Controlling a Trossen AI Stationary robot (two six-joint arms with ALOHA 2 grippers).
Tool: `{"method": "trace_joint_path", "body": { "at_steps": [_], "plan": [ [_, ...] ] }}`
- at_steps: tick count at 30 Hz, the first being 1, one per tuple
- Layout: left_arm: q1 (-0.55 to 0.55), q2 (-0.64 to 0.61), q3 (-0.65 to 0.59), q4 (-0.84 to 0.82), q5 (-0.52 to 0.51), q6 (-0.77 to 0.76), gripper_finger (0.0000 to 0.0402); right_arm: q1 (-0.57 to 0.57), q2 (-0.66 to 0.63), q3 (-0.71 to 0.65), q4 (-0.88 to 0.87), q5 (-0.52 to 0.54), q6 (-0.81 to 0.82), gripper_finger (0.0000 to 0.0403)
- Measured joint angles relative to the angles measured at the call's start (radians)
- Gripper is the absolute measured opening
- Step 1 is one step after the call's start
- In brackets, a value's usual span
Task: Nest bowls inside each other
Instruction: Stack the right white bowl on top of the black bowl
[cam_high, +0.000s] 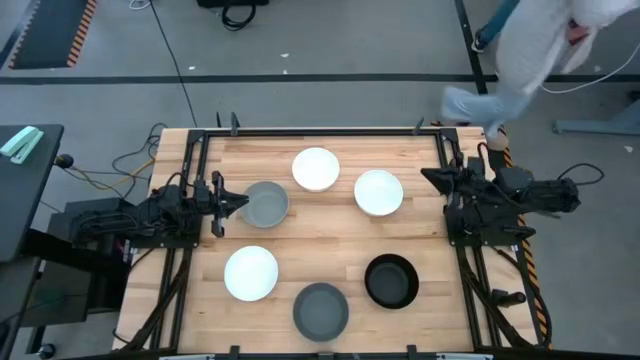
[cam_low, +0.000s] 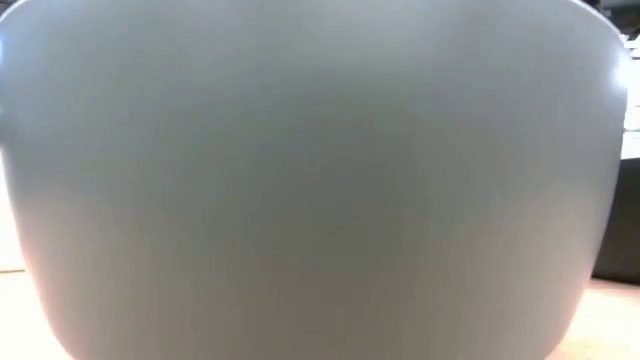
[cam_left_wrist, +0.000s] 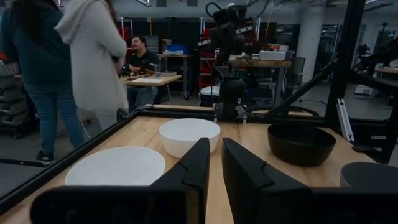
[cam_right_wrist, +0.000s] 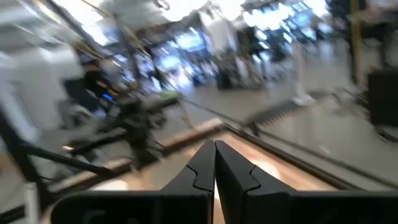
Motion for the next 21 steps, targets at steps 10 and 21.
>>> {"method": "trace_joint_path", "body": {
  "at_steps": [10, 21],
  "plan": [
    [0.0, 0.0, 0.0, 0.0, 0.0, 0.0, 0.0057, -0.008, 0.371, 0.378, -0.579, 0.125, 0.341, 0.0038],
    [0.0, 0.0, 0.0, 0.0, 0.0, -0.001, 0.005, -0.172, 0.75, 0.699, -1.049, -0.047, 0.618, 0.0072]
  ]
}}
